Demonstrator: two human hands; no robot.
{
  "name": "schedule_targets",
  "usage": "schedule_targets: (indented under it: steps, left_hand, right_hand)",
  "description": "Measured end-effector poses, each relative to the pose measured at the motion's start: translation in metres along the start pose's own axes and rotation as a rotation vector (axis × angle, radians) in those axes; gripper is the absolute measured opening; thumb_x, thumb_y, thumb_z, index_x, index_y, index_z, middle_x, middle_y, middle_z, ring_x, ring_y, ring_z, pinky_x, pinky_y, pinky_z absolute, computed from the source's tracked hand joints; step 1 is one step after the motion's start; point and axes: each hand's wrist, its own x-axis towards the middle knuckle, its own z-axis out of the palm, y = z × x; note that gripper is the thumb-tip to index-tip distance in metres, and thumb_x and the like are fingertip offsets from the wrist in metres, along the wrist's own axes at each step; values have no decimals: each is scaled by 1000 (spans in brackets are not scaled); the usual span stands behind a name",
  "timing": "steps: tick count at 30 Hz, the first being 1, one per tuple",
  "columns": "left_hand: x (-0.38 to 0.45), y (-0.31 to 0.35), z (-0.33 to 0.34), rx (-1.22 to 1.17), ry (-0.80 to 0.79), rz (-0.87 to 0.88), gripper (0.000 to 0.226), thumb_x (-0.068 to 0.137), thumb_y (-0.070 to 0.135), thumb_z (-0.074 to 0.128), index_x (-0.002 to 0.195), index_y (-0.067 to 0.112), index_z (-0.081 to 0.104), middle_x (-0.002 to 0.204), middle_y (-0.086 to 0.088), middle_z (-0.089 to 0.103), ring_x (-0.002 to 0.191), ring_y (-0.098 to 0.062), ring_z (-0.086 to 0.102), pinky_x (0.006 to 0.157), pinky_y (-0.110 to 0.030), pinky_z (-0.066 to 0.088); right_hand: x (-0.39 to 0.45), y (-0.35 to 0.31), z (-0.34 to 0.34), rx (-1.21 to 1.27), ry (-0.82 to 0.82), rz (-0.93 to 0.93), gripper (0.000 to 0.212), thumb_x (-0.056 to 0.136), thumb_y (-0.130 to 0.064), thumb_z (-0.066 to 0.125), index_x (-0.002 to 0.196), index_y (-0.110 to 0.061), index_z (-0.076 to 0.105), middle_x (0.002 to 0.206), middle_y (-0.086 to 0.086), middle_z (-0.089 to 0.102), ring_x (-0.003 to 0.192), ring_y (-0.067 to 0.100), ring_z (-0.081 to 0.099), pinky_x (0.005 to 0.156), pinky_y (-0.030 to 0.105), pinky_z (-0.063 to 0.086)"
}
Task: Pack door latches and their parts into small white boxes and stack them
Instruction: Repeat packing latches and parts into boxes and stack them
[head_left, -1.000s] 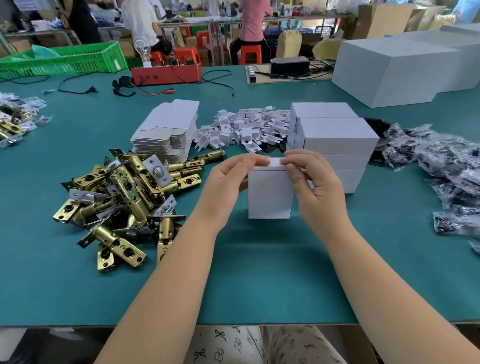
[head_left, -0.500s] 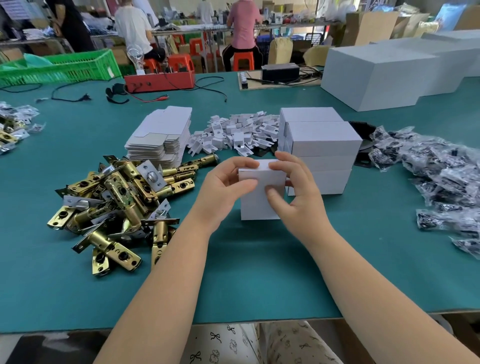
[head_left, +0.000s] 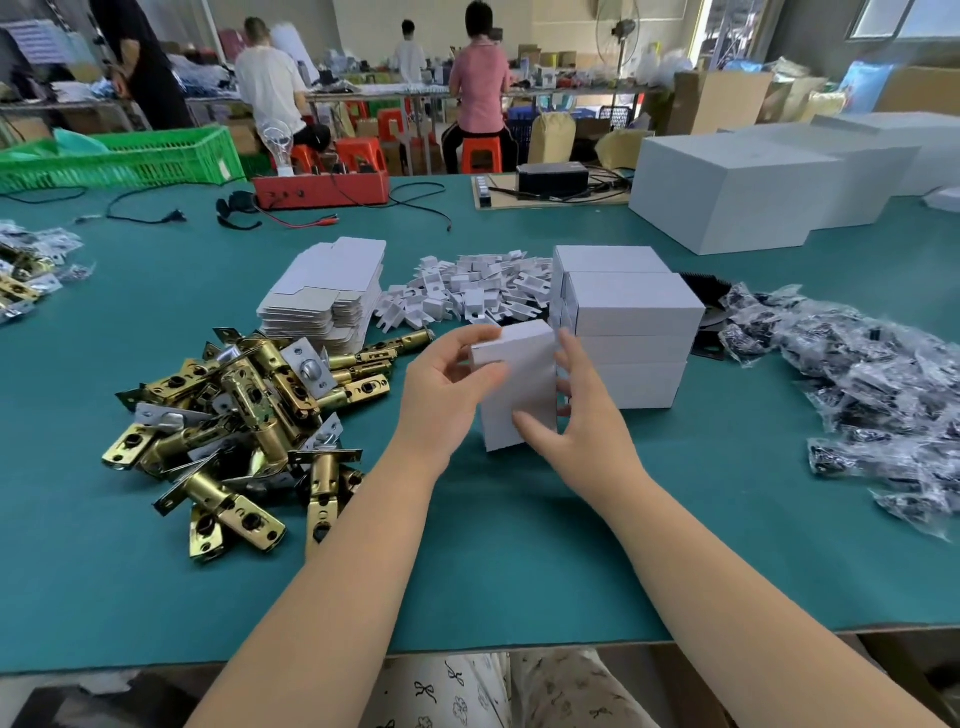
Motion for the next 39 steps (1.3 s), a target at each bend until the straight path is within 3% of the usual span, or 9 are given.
schedule_targets:
  steps: [5, 10, 12, 14, 17, 21, 25, 32, 39]
  left_hand:
    - [7, 6, 4, -131, 210, -320, 28, 83, 5, 68, 95, 29, 60, 101, -3, 59, 92, -21, 61, 64, -40, 60]
    - [-4, 7, 15, -96, -1, -572, 22, 90, 8, 58, 106, 20, 51, 111, -5, 48, 99, -21, 56, 65, -40, 62]
    - [-15, 4, 19, 106, -118, -538, 29, 90, 10, 57, 117, 20, 49, 108, 2, 48, 98, -17, 55, 75, -36, 61]
    - [-30, 0, 27, 383, -270, -423, 29, 90, 16, 55, 117, 26, 51, 104, 8, 52, 101, -14, 53, 83, -23, 54]
    - [-44, -4, 41, 709, -397, -305, 32, 90, 26, 51, 121, 24, 43, 96, 7, 44, 114, -18, 37, 81, -26, 43]
    - [-49, -5, 54, 1005, -450, -154, 33, 95, 28, 45, 123, 10, 45, 105, -12, 53, 110, -30, 44, 90, -38, 45]
    - [-54, -10, 68, 1364, -403, 207, 34, 98, 36, 42, 111, 6, 52, 105, -12, 63, 107, -28, 47, 80, -35, 32]
    - [-41, -19, 71, 1276, -363, 180, 39, 99, 40, 45, 118, 7, 51, 106, -13, 62, 106, -28, 48, 76, -35, 34]
    - [-38, -25, 66, 1159, -374, 167, 40, 98, 39, 49, 123, 7, 51, 107, -12, 64, 111, -26, 45, 87, -34, 37]
  right_hand:
    - [-2, -4, -13, -122, -105, 246, 65, 87, -33, 63, 144, -19, 34, 131, -6, 52, 89, 4, 57, 73, 22, 44]
    - [-23, -3, -29, 277, 109, 449, 43, 86, -29, 60, 126, -17, 52, 116, -5, 60, 100, 18, 58, 79, 32, 41]
    - [-33, 1, -40, 309, 156, 429, 11, 85, -25, 57, 94, -20, 63, 92, -10, 67, 87, 15, 57, 70, 31, 40]
    - [-40, 1, -48, 302, 139, 430, 12, 89, -20, 55, 87, -20, 67, 86, -8, 69, 88, 17, 58, 79, 34, 44]
    - [-42, 6, -60, 267, 140, 470, 12, 90, -20, 56, 92, -9, 60, 101, 3, 63, 93, 24, 58, 95, 39, 43]
    - [-37, 18, -75, 271, 190, 494, 11, 92, -24, 55, 99, -22, 64, 114, -7, 58, 94, 5, 52, 84, 26, 36]
    - [-29, 25, -85, 289, 266, 560, 40, 91, -24, 56, 119, 4, 49, 137, 12, 49, 120, 33, 43, 105, 40, 31]
    - [-20, 23, -80, 316, 210, 587, 58, 88, -34, 58, 142, -22, 41, 147, -12, 36, 134, 16, 33, 94, 33, 26]
    - [-6, 27, -72, 345, 255, 581, 29, 89, -29, 57, 113, -14, 57, 111, -12, 55, 105, 14, 48, 74, 27, 32]
